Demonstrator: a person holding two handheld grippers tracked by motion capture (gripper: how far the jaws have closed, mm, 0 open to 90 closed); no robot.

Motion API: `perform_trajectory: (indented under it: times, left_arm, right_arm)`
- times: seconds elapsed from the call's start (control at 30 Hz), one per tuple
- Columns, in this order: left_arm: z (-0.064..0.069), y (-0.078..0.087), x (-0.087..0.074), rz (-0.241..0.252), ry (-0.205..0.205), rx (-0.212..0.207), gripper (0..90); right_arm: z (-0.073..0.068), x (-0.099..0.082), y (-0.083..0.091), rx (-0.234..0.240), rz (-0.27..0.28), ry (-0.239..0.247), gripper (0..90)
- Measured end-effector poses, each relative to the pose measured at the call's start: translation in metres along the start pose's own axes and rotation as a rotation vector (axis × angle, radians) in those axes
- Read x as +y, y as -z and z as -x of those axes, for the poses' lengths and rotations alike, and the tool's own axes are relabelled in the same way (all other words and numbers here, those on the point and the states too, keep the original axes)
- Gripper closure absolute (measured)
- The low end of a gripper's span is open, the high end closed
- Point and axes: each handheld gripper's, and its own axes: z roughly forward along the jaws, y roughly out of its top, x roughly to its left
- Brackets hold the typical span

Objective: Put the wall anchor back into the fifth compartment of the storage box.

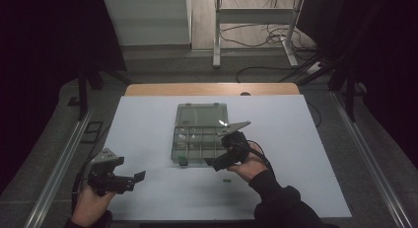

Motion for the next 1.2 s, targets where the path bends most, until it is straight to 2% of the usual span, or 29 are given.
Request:
perform_trajectory:
  times: [0.3, 0.53, 0.63, 0.93, 1.1, 1.2]
  left_arm:
    - [0.000, 0.000, 0.000, -0.001, 0.000, 0.001, 2.2]
    - [-0.001, 0.000, 0.000, 0.000, 0.006, -0.002, 2.2]
    - [-0.001, 0.000, 0.000, 0.001, 0.008, -0.001, 2.2]
    - [0.000, 0.000, 0.000, 0.000, 0.008, 0.001, 2.5]
    - [-0.001, 0.000, 0.000, 0.001, 0.011, -0.001, 3.0]
    - [0.000, 0.000, 0.000, 0.001, 0.009, 0.000, 3.0]
  right_arm:
    - [0.003, -0.016, 0.015, -0.029, -0.025, -0.018, 0.0]
    - [0.004, -0.030, 0.019, -0.046, -0.078, -0.044, 0.0]
    - [0.004, -0.034, 0.018, -0.042, -0.110, -0.042, 0.1]
    - [0.004, -0.051, 0.008, -0.051, -0.194, -0.030, 13.8]
    - [0.002, -0.055, 0.002, -0.025, -0.233, -0.004, 23.3]
    - [0.000, -0.056, -0.001, -0.016, -0.253, 0.026, 33.0]
